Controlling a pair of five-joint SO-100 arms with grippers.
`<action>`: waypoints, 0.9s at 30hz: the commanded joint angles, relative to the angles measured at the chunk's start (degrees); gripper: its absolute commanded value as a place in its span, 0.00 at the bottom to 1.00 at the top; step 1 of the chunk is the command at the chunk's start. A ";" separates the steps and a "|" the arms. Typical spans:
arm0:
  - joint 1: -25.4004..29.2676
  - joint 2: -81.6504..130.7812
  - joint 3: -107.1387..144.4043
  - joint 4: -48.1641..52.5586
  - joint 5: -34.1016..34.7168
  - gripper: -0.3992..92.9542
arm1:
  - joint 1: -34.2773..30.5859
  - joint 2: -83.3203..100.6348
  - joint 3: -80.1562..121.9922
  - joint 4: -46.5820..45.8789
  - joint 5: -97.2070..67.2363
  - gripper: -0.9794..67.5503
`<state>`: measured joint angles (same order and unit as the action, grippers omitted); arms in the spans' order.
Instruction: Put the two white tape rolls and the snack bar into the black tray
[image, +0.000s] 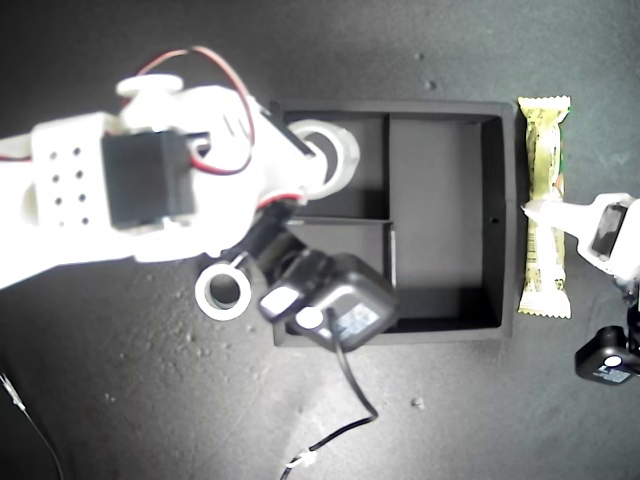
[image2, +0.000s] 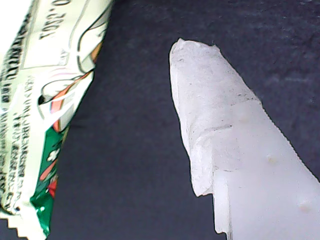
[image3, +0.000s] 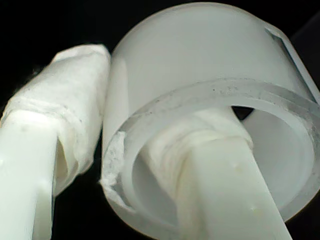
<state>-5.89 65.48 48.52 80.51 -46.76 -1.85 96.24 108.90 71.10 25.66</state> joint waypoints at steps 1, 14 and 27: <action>-0.26 -6.77 -13.71 3.96 0.62 0.00 | 1.05 -0.09 -0.26 -2.81 -1.23 0.45; -1.14 -39.46 -57.66 24.61 -2.11 0.00 | 1.93 -0.09 2.81 -8.17 -1.85 0.45; 0.70 -33.57 -48.16 24.70 -6.15 0.17 | 4.13 -0.18 5.62 -12.13 -2.81 0.47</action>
<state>-5.89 26.02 0.09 104.15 -51.59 1.41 95.80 114.26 60.29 25.66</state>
